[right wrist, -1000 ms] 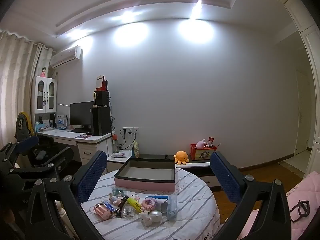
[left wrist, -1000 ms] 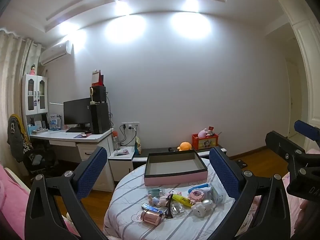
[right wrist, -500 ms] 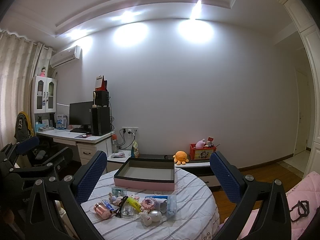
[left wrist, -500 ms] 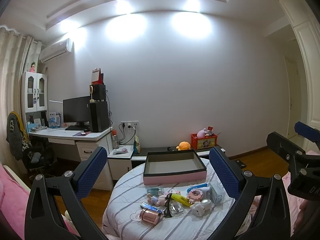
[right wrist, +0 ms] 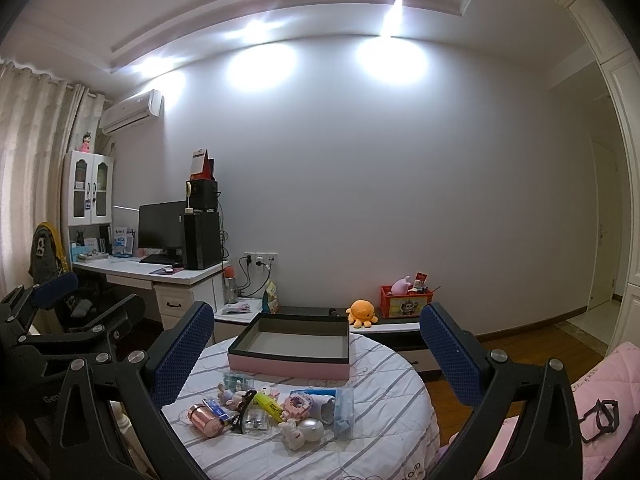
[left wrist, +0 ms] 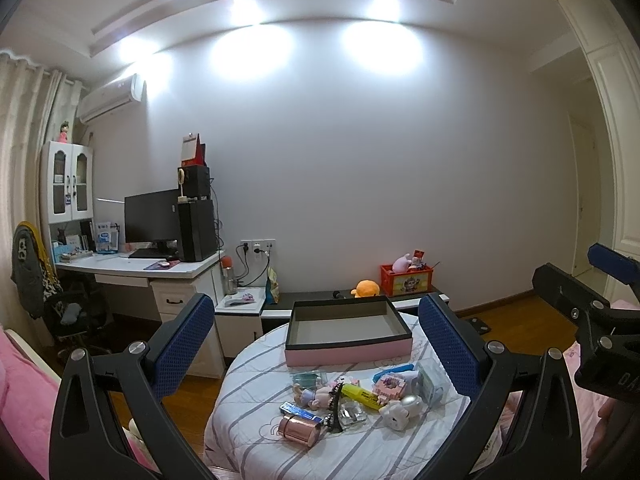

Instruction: Organize rigid objects

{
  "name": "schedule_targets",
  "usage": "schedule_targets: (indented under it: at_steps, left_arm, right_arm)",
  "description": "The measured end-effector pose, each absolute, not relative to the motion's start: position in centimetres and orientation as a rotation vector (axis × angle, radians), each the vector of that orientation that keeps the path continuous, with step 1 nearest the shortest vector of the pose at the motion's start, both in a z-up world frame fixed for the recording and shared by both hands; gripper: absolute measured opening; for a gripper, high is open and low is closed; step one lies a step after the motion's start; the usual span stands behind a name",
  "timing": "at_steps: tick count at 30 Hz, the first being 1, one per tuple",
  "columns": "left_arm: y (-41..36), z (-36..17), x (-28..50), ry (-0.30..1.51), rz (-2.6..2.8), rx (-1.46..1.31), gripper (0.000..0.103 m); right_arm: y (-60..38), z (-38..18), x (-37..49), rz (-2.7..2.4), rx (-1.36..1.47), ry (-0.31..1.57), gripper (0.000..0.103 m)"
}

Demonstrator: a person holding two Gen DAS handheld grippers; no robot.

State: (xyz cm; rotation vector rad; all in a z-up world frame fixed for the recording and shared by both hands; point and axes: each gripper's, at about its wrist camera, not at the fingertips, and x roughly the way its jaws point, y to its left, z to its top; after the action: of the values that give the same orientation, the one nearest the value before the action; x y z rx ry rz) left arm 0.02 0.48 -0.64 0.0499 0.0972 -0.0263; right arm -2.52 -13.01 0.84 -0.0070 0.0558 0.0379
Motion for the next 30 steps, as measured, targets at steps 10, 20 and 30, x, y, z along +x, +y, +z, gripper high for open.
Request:
schedule_targets:
  at_steps: [10,20,30]
  left_arm:
    - [0.45,-0.72,0.06,0.105,-0.028,0.057,0.103]
    - [0.39,-0.62,0.23,0.115,-0.031,0.064,0.103]
    - [0.29,-0.71,0.34,0.118,-0.029,0.066,0.103]
  right_arm:
    - [-13.07,0.90,-2.39,0.031,-0.002,0.070,0.103]
    - [-13.04,0.92,-2.44,0.024,0.001,0.071,0.103]
    - [-12.94,0.82,-2.42,0.020,-0.003,0.074,0.103]
